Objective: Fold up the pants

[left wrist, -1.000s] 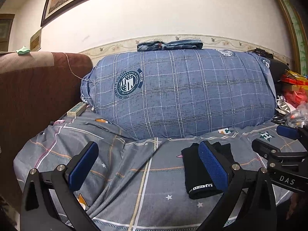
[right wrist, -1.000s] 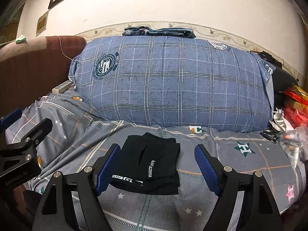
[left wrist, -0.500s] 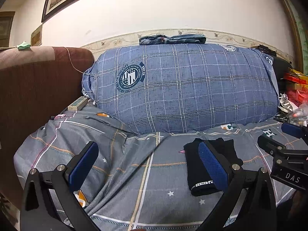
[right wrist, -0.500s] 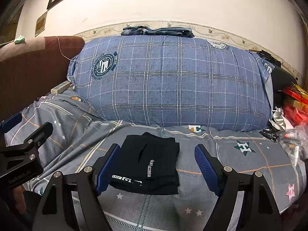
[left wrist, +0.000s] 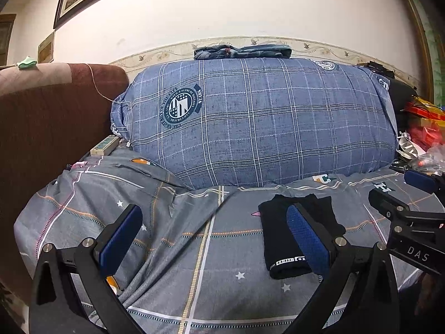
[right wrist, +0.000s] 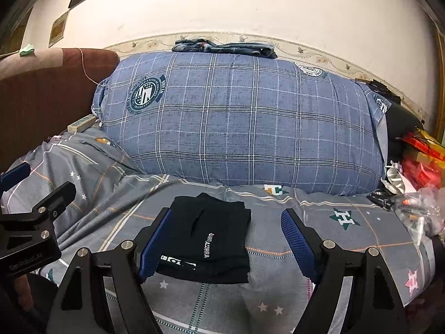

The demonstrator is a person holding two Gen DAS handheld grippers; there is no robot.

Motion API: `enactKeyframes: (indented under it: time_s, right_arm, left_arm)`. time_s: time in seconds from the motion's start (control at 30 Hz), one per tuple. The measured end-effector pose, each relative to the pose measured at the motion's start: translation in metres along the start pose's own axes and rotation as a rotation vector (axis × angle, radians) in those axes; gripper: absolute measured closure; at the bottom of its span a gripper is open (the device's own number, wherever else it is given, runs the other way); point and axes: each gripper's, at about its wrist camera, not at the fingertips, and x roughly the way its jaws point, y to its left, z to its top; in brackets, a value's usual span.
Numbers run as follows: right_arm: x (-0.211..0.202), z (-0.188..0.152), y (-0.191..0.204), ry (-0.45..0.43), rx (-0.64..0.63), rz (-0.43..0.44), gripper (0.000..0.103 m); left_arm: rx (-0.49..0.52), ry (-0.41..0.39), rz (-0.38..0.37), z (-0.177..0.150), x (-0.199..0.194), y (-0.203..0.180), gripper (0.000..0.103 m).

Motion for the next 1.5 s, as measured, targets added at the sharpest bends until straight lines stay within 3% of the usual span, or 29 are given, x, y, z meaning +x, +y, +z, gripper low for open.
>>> enactKeyframes:
  time_s: [0.27,0.6,1.5]
  right_arm:
    - [-0.001,0.0,-0.002,-0.007,-0.01,-0.028,0.022]
    - [0.005,-0.004,-0.028,0.012,0.073,-0.008,0.022]
    - [0.026,-0.023,-0.052,0.047,0.146,0.015,0.022]
  left_arm:
    - [0.009,0.009,-0.006,0.0,0.001,-0.002,0.0]
    - [0.03,0.022,-0.017,-0.001,0.002,-0.012,0.0]
    - [0.097,0.054,-0.054,-0.003,0.009,-0.049,0.0]
